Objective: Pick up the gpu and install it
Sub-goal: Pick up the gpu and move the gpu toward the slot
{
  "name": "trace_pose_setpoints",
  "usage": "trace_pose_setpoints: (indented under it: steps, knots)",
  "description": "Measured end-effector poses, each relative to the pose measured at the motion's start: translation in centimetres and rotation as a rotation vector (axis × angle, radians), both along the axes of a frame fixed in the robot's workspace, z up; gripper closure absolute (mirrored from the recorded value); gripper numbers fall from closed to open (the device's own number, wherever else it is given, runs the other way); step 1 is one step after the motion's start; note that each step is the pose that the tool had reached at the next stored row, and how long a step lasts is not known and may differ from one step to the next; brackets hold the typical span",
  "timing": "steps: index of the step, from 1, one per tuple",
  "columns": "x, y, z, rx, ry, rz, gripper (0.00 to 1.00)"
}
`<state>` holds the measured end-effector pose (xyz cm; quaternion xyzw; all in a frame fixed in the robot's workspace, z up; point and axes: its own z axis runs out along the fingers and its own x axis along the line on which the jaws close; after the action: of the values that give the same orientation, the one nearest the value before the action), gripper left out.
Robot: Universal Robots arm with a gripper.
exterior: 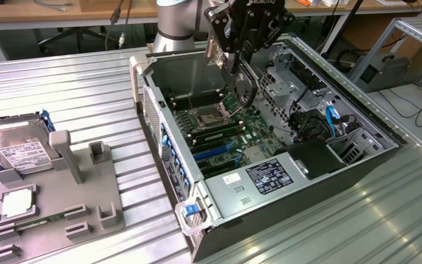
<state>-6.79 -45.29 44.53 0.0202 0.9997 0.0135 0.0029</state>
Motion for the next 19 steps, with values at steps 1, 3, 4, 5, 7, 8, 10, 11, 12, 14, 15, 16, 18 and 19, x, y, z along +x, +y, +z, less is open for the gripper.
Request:
trace_pose_setpoints:
  steps: [1, 3, 4, 5, 7, 8, 10, 11, 12, 14, 15, 16, 18, 19]
  knots:
    - [1.0, 0.09, 0.0, 0.0001, 0.0, 0.001, 0.73]
    - [1.9, 0.16, 0.0, 0.0001, 0.0, 0.001, 0.73]
    - [2.4, 0.2, 0.0, 0.0, 0.0, 0.001, 0.73]
    - [2.9, 0.25, -0.01, 0.0001, 0.0, 0.001, 0.73]
    - [3.7, 0.31, 0.0, 0.0001, 0.0, 0.002, 0.73]
    - [4.1, 0.35, 0.0, 0.0, 0.0, 0.002, 0.73]
    - [5.4, 0.45, 0.0, 0.0001, 0.0, 0.002, 0.73]
    - [6.3, 0.51, 0.0, 0.0, 0.0, 0.002, 0.73]
    - [6.7, 0.54, 0.0, 0.0001, -0.0001, 0.003, 0.73]
    - [7.7, 0.62, 0.0, -0.0001, 0.0, 0.003, 0.73]
    - [8.1, 0.65, 0.0, 0.0, 0.0, 0.003, 0.73]
    - [8.9, 0.71, 0.0, 0.0001, 0.0, 0.003, 0.73]
    - [9.9, 0.8, 0.0, 0.0, 0.0, 0.004, 0.73]
    - [10.5, 0.85, 0.0, 0.0001, -0.0001, 0.004, 0.73]
